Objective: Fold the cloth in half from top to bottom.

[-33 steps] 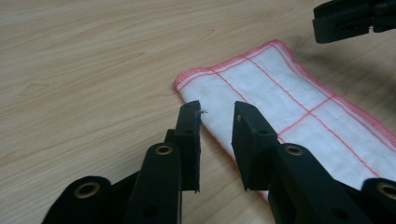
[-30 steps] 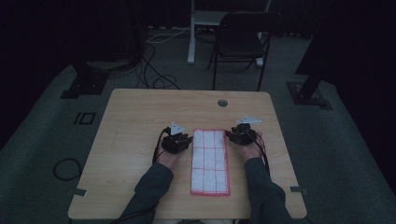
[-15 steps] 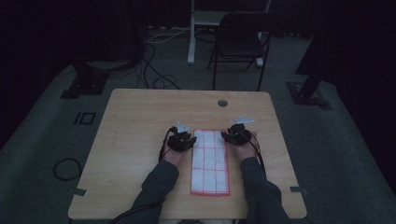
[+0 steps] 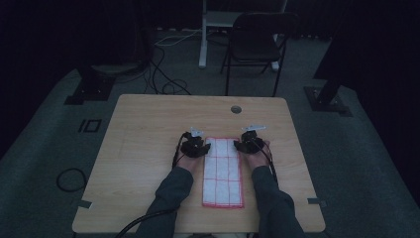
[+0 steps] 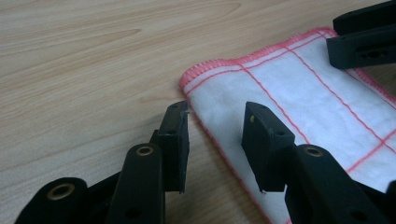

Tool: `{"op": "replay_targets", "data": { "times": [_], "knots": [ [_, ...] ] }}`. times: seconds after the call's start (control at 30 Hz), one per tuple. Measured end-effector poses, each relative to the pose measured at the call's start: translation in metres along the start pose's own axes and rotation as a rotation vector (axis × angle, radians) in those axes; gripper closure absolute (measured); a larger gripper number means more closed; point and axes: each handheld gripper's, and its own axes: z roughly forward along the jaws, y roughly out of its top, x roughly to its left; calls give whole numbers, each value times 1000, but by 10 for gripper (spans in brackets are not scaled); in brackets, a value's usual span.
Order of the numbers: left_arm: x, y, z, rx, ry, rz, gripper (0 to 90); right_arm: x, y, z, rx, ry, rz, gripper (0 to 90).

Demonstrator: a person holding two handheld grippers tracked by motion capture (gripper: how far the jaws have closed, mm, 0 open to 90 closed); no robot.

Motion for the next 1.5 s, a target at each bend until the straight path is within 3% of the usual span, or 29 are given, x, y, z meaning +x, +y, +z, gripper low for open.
{"op": "replay_targets", "data": {
  "times": [0.23,0.43,0.53,0.67,0.77,0.97,1.3,1.5],
  "knots": [
    [2,4,3,12,8,-6,610,-1,1,1,10,2,15,578],
    [3,7,5,20,-1,-20,612,1,1,1,12,16,14,663],
    [2,11,7,40,-14,-46,669,2,2,1,13,30,17,749],
    [-2,14,9,66,-18,-48,746,1,2,2,14,64,38,835],
    [-2,14,9,69,-22,-47,836,1,2,2,12,66,42,851],
    [-3,18,8,83,-21,-41,869,1,2,2,8,60,45,865],
    [-4,31,-3,36,-39,-28,873,-1,9,-9,-28,52,26,869],
    [-3,43,-15,-2,-50,-17,873,-2,18,-21,-76,58,25,869]
  ]
}}
